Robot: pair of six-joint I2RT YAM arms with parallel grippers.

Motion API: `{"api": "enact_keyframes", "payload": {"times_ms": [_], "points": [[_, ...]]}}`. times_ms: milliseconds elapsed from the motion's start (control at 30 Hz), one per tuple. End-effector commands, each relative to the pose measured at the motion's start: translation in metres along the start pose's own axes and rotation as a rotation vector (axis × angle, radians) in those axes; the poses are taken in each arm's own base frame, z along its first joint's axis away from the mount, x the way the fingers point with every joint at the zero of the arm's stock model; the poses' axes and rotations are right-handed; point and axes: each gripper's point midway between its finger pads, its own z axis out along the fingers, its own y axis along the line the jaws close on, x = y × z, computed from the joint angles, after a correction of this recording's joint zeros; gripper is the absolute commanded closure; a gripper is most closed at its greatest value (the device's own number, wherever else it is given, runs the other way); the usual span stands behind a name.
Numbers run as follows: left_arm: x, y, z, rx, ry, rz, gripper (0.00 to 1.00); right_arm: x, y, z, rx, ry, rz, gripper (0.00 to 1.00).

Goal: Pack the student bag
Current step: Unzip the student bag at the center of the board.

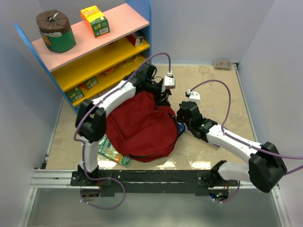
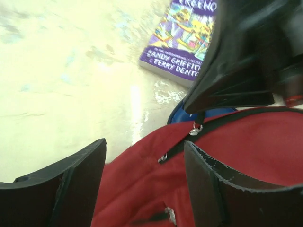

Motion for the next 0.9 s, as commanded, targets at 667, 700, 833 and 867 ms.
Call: {"api": "enact_keyframes", "payload": {"times_ms": [667,700,833,867], "points": [[0.090,-0.014,0.067,0.201,0.206,0.087,1.00,-0.015,-0.015,-0.035,0.009,-0.042,0.064,1.00],[0.087,-0.007,0.069,0.169,0.202,0.081,1.00,-0.017,-0.015,-0.039,0.004,-0.048,0.066,1.00],[0.078,0.024,0.070,0.021,0.212,0.045,1.00,-0.014,-0.021,-0.048,0.008,-0.036,0.074,1.00],[0.075,0.030,0.070,-0.012,0.212,0.026,1.00,-0.013,-0.022,-0.050,0.010,-0.033,0.077,1.00]]}}
